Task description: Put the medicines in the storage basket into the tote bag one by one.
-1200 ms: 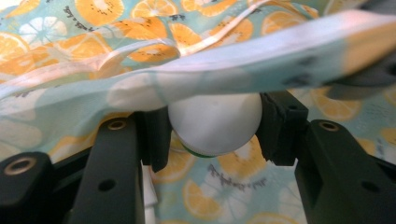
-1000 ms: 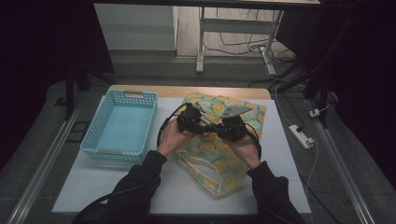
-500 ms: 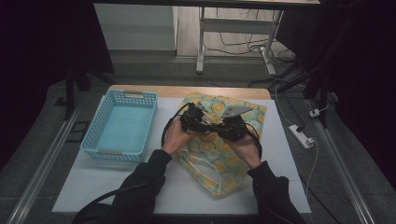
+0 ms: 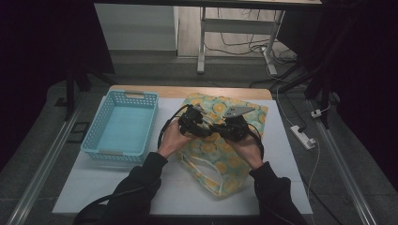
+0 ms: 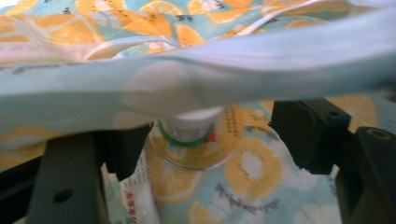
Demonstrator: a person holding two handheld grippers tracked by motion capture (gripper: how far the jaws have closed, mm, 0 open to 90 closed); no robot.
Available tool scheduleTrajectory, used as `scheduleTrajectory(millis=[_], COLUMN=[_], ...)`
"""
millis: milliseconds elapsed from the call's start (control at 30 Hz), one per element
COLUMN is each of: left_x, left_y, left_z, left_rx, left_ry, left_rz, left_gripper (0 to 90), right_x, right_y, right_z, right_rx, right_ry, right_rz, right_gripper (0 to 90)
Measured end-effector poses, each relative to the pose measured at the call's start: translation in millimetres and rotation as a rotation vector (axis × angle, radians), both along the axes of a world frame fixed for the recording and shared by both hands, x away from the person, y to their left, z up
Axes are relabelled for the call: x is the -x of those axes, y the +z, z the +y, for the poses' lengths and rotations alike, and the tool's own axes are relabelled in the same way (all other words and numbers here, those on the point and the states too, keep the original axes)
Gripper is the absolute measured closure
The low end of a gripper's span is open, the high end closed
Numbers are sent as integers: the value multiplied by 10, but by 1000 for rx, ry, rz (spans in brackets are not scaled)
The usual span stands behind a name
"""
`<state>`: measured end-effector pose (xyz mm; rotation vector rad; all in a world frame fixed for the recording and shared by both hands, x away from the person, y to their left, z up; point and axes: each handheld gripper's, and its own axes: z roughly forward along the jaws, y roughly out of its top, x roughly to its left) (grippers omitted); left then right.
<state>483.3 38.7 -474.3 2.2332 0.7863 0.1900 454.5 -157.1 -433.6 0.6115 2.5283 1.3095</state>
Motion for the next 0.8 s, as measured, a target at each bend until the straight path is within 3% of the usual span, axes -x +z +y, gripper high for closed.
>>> scheduleTrajectory(millis=[333,800], left_x=[215,475], left_y=[98,198], left_z=[85,137], left_rx=[65,79], left_ry=[-27,-64], left_rz=[4,-2], left_gripper=[232,91], right_x=[-4,0], right_y=[-1,6], right_z=[-7,-15], right_rx=[-2,-12], right_ry=[-1,-7], right_rz=[3,9], right_gripper=[894,898])
